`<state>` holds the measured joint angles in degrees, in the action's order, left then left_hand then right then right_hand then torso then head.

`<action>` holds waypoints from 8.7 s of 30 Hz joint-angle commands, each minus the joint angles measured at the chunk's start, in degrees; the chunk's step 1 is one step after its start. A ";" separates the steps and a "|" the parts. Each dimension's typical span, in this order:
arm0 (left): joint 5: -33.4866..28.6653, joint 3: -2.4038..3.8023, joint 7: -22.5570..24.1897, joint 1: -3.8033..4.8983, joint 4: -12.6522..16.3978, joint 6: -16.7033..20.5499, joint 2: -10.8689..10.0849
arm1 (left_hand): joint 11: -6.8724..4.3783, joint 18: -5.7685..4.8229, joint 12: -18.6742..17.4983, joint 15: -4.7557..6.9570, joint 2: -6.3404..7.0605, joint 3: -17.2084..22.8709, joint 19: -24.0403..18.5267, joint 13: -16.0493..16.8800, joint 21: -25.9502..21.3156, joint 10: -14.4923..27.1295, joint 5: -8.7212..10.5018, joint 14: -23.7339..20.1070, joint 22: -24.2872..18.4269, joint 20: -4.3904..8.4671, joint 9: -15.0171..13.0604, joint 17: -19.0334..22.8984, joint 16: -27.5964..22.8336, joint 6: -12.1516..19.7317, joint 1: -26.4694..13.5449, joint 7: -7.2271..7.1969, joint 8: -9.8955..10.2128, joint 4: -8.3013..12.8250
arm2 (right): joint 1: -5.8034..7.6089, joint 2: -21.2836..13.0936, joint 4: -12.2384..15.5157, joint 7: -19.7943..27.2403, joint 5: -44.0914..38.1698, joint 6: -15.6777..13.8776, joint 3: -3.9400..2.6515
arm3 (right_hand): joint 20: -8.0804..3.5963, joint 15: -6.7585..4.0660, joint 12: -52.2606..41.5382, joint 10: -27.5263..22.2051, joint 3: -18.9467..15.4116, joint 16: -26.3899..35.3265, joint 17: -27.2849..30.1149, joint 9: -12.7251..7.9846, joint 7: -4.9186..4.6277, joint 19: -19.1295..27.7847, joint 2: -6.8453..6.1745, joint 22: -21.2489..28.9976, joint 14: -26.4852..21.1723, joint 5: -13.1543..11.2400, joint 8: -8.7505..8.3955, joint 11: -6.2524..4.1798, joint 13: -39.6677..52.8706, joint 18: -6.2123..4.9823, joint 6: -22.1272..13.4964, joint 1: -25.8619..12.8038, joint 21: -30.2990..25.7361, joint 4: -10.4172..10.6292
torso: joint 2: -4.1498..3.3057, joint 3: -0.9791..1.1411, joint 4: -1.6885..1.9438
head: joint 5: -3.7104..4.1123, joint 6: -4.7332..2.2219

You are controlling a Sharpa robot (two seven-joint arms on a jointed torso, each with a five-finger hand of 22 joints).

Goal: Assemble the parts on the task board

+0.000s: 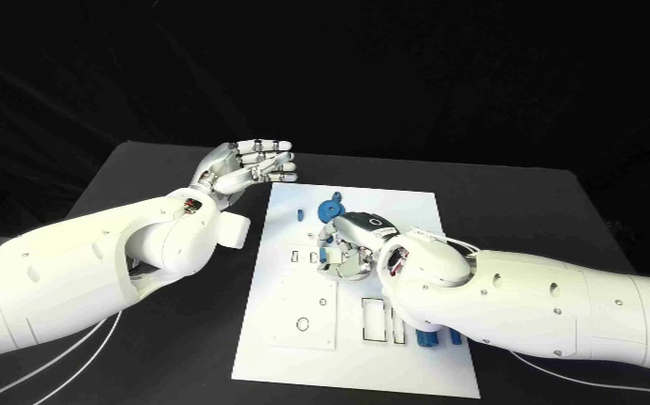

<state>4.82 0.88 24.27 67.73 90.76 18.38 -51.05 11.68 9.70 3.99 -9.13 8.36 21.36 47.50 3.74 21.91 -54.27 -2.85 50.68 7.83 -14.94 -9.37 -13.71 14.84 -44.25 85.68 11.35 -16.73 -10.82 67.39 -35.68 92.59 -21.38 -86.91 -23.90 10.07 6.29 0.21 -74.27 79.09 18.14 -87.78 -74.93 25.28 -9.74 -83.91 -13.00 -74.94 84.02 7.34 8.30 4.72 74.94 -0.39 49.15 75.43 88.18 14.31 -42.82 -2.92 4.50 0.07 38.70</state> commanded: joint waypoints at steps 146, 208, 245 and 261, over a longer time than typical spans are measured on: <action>51.08 -2.56 -53.71 5.00 -11.23 -34.96 16.55 | -9.95 -5.68 67.54 10.87 -3.60 -3.31 30.27 49.66 61.21 -12.41 -0.01 37.95 62.52 10.46 -19.70 -71.95 73.34 4.24 -21.56 -5.50 -35.35 -5.72 | 8.97 -18.82 3.69 9.94 26.90 -7.25 -1.33 | 0.18 0.06 0.82 -1.12 -7.20 2.13 -7.29 0.24 0.40 -2.76 3.02 -12.24 3.99 2.89 0.71 -0.25 0.76 -1.03 0.95 3.95 -3.74 2.06 | 1.61 0.50 -0.47 | -0.15 2.67; 48.17 -2.35 -50.99 4.74 -7.35 -25.43 11.61 | -11.29 -6.00 65.49 12.12 0.57 30.07 31.44 50.52 61.78 -16.52 -4.79 37.81 64.62 11.44 -23.77 -71.17 72.51 2.15 -17.31 -6.59 -36.49 8.22 | 8.87 -18.75 2.22 10.99 27.23 -7.77 -1.32 | 0.11 0.01 0.88 -1.16 -7.09 2.25 -7.12 0.25 0.44 -2.52 3.16 -12.03 3.95 2.96 0.80 -0.30 0.67 -1.14 0.99 3.93 -4.19 2.06 | 1.74 0.55 -0.39 | -1.01 2.77; 55.55 -3.68 -53.79 4.64 -7.18 -30.65 13.33 | -13.05 -6.18 67.63 13.58 1.05 28.80 32.19 54.59 62.07 -21.48 -13.71 38.17 65.59 12.77 -25.18 -72.02 72.98 -2.12 -22.35 -8.62 -37.54 7.98 | 8.82 -18.65 2.15 11.02 27.29 -7.55 -1.30 | 0.07 -0.02 0.89 -1.16 -7.00 2.32 -7.02 0.23 0.45 -2.57 3.22 -12.07 3.93 3.02 0.83 -0.32 0.64 -1.12 0.95 3.92 -4.14 2.03 | 1.64 0.51 -0.46 | -1.31 3.36; 57.08 -3.78 -53.92 4.53 -7.26 -30.66 13.63 | -13.18 -6.25 67.69 13.70 0.60 28.56 32.44 54.76 62.18 -21.72 -13.65 38.16 65.94 12.89 -25.22 -71.97 72.96 -2.43 -22.63 -8.77 -37.45 7.74 | 8.81 -18.70 2.15 11.64 27.47 -7.11 -1.30 | 0.06 -0.02 0.88 -1.15 -6.98 2.31 -7.04 0.23 0.45 -2.55 3.25 -12.05 3.94 3.08 0.84 -0.32 0.65 -1.13 0.95 3.89 -4.19 2.05 | 1.68 0.54 -0.45 | -1.24 3.44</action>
<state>60.99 -2.84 -29.36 72.34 83.52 -11.23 -37.51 -1.53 3.90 71.46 4.29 9.76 44.30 79.75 58.48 83.81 -75.69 -16.37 83.94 73.69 -2.34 -29.25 -74.92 87.63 -42.52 63.01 6.33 -54.03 -8.90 76.24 -54.38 94.70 -10.70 -59.36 -31.60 8.78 6.47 0.62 -73.31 77.58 11.09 -85.79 -74.95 25.44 -9.31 -84.10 -9.95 -74.91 84.03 10.20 8.86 4.61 74.93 -0.39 49.64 79.03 84.16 16.51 -41.17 -2.40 4.06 -1.18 42.12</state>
